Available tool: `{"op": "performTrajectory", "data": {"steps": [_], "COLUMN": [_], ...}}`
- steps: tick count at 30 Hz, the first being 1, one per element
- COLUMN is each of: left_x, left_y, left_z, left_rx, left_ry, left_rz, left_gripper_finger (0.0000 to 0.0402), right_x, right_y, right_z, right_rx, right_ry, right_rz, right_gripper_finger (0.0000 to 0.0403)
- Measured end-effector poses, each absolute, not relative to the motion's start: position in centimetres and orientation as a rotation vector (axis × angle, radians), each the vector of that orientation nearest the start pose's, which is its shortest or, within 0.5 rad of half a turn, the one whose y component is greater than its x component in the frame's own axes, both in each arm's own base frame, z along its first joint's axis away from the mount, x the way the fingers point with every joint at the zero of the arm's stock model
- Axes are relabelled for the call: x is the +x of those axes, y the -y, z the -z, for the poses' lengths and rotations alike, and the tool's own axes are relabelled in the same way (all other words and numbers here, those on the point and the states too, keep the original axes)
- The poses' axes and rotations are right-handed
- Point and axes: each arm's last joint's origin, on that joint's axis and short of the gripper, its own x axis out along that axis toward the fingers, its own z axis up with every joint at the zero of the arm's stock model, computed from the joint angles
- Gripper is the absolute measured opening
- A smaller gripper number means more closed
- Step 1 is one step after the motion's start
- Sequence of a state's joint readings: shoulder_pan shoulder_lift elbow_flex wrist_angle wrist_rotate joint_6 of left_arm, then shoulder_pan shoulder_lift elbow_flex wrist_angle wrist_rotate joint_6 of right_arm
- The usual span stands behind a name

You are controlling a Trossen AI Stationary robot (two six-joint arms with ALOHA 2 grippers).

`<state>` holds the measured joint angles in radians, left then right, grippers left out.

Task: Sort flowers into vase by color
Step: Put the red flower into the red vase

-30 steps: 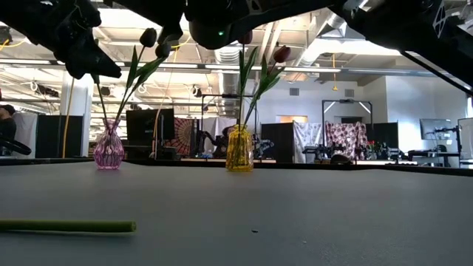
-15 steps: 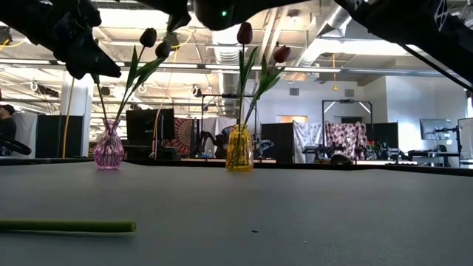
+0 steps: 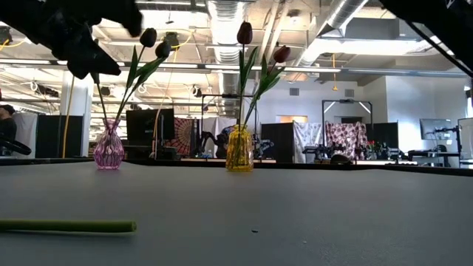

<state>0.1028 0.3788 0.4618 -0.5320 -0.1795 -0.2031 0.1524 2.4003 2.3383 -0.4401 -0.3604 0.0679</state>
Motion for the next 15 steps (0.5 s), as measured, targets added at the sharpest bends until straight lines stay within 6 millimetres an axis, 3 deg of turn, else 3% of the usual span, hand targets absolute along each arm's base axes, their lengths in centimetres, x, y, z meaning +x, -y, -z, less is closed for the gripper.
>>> {"op": "performTrajectory", "data": {"steps": [3, 10, 15], "left_x": [10.0, 10.0, 10.0], "left_y": [-1.5, -1.5, -1.5], "left_z": [-23.9, -23.9, -23.9], "left_rx": [-0.181, -0.186, -0.186], "left_ry": [-0.420, -0.422, -0.422], "left_rz": [-0.322, -0.303, -0.304], "left_gripper_finger": [0.0082, 0.0082, 0.0082], "right_x": [52.7, 51.0, 50.6], "right_y": [-10.9, -18.1, -22.1], "right_z": [-27.9, -25.8, -22.6], "right_rx": [0.139, 0.083, 0.032], "right_ry": [-0.629, -0.712, -0.706], "right_rz": [-0.451, -0.294, -0.140], "right_gripper_finger": [0.0306, 0.0306, 0.0306]}}
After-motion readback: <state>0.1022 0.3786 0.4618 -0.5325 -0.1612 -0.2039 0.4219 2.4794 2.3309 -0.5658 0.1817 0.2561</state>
